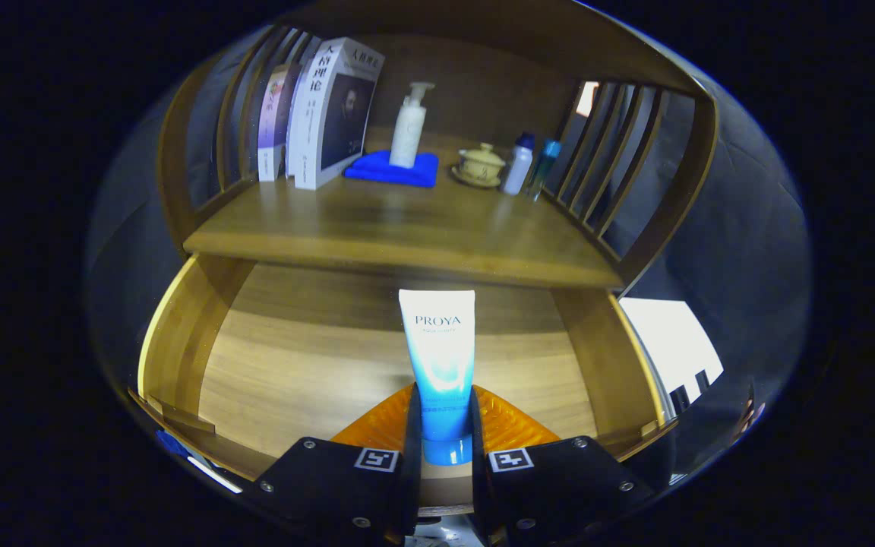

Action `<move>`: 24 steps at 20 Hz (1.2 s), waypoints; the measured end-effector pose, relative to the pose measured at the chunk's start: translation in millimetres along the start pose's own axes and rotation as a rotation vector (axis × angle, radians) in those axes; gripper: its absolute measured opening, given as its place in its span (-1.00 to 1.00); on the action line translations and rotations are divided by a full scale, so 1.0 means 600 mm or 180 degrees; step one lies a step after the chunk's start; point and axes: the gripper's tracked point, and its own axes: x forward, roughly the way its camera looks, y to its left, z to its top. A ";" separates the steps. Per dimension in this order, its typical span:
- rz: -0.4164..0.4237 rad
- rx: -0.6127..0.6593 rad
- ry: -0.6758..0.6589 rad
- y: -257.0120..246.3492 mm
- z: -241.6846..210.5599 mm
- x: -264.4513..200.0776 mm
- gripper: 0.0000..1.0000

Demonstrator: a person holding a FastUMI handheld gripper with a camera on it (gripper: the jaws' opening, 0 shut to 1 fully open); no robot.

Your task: Pull open the drawer, take out the items inside it, and place them on the countertop above the cabinet.

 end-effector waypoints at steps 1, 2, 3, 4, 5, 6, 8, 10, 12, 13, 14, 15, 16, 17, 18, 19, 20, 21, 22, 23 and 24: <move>-0.0016 0.0015 -0.0099 -0.003 0.025 -0.004 -0.42; -0.0023 0.0057 -0.0203 -0.006 0.051 -0.002 -0.42; -0.0031 0.0112 -0.0305 -0.009 0.078 0.001 -0.42; -0.0023 0.0148 -0.0417 -0.011 0.104 0.007 -0.42; -0.0029 0.0154 -0.0524 -0.015 0.131 0.015 -0.42; -0.0033 0.0132 -0.0613 -0.022 0.152 0.027 -0.42; -0.0050 0.0061 -0.0733 -0.031 0.187 0.054 -0.42; -0.0024 -0.0020 -0.0763 -0.032 0.211 0.091 -0.42; 0.0056 -0.0063 -0.0726 -0.023 0.229 0.130 -0.42; 0.0098 -0.0084 -0.0703 -0.020 0.232 0.148 -0.42; 0.0115 -0.0102 -0.0674 -0.020 0.233 0.167 -0.42; 0.0133 -0.0118 -0.0642 -0.019 0.234 0.181 -0.42; 0.0152 -0.0133 -0.0620 -0.017 0.233 0.188 -0.42; 0.0166 -0.0138 -0.0601 -0.020 0.226 0.200 -0.41; 0.0182 -0.0130 -0.0596 -0.021 0.229 0.206 -0.40; 0.0202 -0.0115 -0.0594 -0.019 0.232 0.212 -0.38; 0.0224 -0.0098 -0.0593 -0.016 0.231 0.215 -0.38; 0.0255 -0.0086 -0.0576 -0.014 0.232 0.219 -0.37; 0.0273 -0.0076 -0.0566 -0.012 0.230 0.225 -0.36; 0.0287 -0.0056 -0.0545 -0.010 0.230 0.230 -0.34; 0.0308 -0.0050 -0.0528 -0.008 0.227 0.230 -0.33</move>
